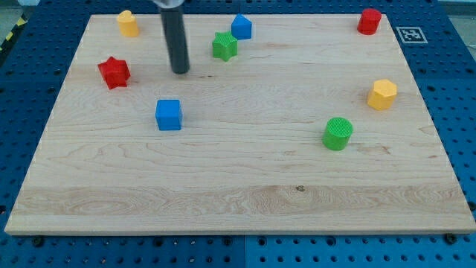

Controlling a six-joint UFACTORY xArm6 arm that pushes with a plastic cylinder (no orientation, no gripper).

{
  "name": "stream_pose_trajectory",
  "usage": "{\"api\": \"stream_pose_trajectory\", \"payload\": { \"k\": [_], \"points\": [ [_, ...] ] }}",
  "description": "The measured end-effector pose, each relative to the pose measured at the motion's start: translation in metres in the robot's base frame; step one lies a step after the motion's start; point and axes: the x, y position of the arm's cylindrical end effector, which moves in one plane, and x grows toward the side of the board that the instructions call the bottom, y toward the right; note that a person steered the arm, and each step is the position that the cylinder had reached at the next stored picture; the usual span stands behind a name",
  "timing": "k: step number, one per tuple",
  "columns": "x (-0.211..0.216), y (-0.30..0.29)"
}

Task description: Move the red star to the center left

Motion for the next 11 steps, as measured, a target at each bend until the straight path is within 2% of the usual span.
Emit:
{"api": "stream_pose_trajectory", "payload": {
  "k": [1,3,11],
  "points": [
    [-0.01,-0.046],
    [-0.014,-0.069],
    [0.003,-0.096]
  ]
}}
